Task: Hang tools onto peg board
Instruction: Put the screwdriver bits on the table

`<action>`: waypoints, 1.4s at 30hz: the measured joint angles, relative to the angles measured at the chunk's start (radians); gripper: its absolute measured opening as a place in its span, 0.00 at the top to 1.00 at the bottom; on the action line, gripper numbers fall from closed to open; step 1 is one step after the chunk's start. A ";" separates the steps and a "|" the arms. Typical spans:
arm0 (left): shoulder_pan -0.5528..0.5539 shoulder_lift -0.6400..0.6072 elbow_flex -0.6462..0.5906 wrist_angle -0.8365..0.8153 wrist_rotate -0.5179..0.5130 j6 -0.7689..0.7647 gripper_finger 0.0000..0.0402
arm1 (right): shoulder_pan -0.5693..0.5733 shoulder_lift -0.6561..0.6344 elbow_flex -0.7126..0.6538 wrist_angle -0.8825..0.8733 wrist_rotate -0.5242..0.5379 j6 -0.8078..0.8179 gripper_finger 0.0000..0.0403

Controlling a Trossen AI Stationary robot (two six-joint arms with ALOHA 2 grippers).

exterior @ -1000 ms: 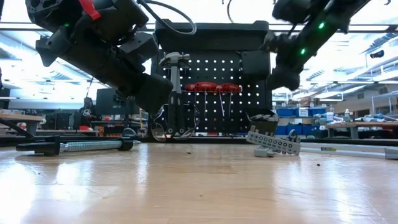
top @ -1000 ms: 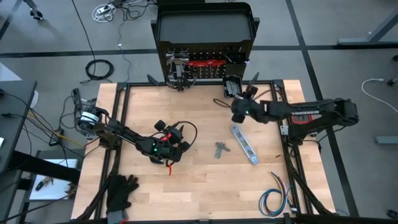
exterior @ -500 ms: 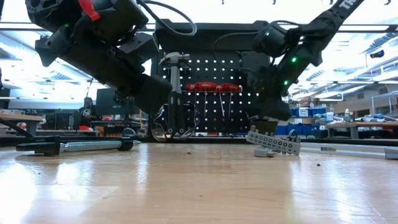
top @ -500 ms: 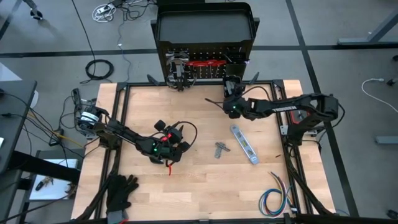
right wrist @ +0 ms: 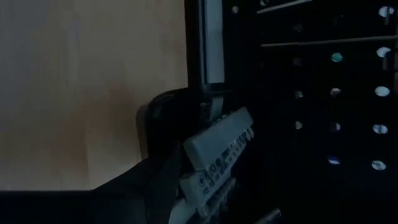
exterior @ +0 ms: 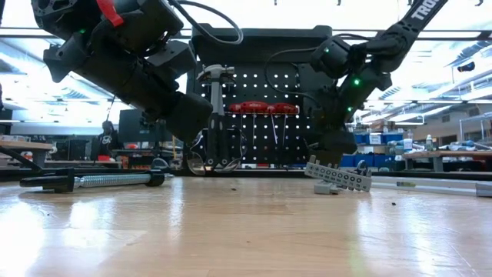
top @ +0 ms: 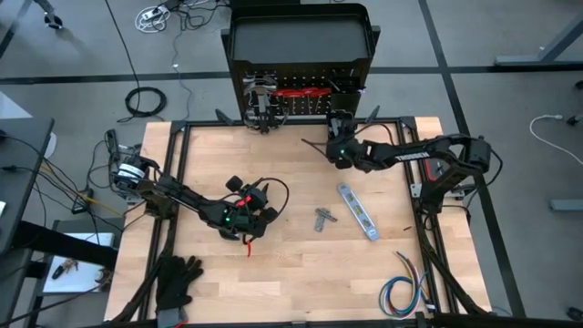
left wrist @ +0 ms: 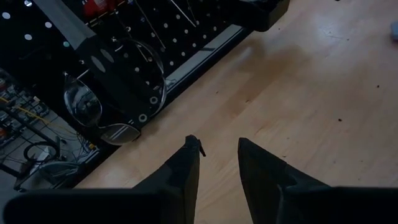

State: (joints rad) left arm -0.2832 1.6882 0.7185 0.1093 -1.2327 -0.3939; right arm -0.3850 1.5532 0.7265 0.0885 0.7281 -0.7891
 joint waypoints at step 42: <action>0.002 0.000 0.000 0.000 -0.015 0.018 0.73 | -0.146 -0.003 0.003 0.068 -0.199 -0.169 0.90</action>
State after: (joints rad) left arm -0.2813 1.6882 0.7185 0.1097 -1.2480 -0.3763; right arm -0.5309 1.5501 0.7296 0.1569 0.5292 -0.9585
